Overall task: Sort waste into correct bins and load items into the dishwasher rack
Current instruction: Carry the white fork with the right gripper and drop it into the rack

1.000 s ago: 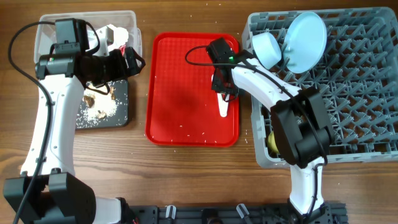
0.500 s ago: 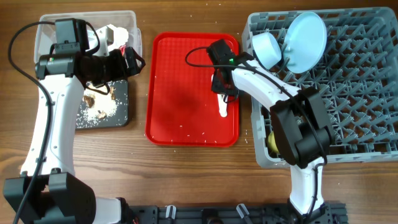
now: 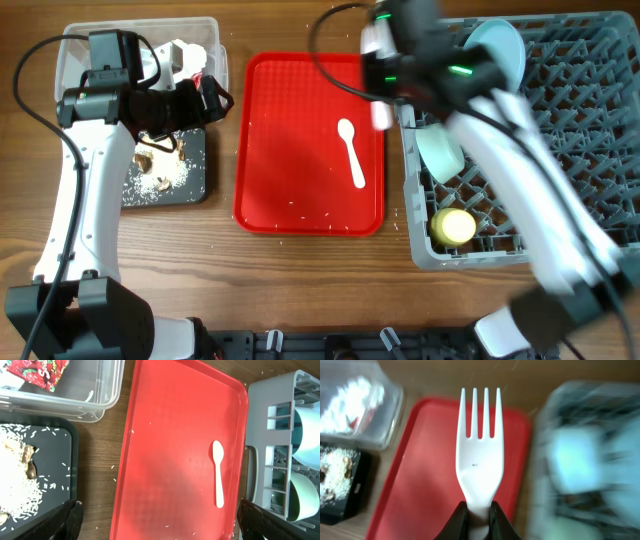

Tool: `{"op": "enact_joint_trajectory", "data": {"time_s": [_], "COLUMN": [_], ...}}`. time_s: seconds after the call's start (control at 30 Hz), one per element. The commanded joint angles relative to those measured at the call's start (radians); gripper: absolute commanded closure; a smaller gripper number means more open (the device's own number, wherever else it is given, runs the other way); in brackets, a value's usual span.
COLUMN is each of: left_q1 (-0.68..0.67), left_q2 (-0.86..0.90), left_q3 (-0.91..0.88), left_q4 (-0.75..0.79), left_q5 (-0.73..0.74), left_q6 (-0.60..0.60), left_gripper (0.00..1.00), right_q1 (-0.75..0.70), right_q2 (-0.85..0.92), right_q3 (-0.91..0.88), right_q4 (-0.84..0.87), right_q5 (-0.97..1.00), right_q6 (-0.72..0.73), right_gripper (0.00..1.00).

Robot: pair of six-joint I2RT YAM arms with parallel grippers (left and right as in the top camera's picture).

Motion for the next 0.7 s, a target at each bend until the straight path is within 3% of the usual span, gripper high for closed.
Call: {"op": "enact_joint_trajectory", "data": {"time_s": [0.0,0.17,0.2,0.23,0.27,0.53,0.57,0.63,0.67], "left_q1": [0.003,0.003,0.003,0.003,0.003,0.003,0.003,0.003,0.003], "left_q2": [-0.008,-0.008,-0.008,-0.008,-0.008,-0.008,-0.008,-0.008,-0.008], "left_q3": [0.006,0.006,0.006,0.006,0.006,0.006,0.006,0.006,0.006], "left_q4": [0.002,0.002,0.002,0.002,0.002,0.002,0.002,0.002,0.002], "left_q5": [0.001,0.001,0.001,0.001,0.001,0.001,0.001,0.001,0.001], "left_q6": [0.002,0.002,0.002,0.002,0.002,0.002,0.002,0.002,0.002], "left_gripper": [0.0,0.0,0.0,0.0,0.0,0.0,0.0,0.0,0.0], "right_q1": [-0.11,-0.289,-0.332,-0.383,-0.394,-0.42,-0.42,-0.42,-0.42], "right_q2": [-0.128,-0.128,-0.121,-0.109,-0.106,-0.094,-0.094,-0.093,-0.094], "right_q3": [0.004,-0.026,-0.066,-0.156,-0.191,-0.475,-0.487,-0.498,-0.497], "right_q4": [-0.097,-0.236,-0.253,-0.272,-0.272,-0.146,-0.131,-0.113,-0.098], "right_q5": [0.208,0.298,0.241,0.093,0.07,0.071,0.071,0.071,0.071], "right_q6": [-0.144,-0.277,-0.351,-0.517,-0.545,-0.558,-0.558,-0.552,-0.533], "right_gripper": [0.96,0.96,0.96,0.96,0.96,0.95,0.89,0.62,0.58]}}
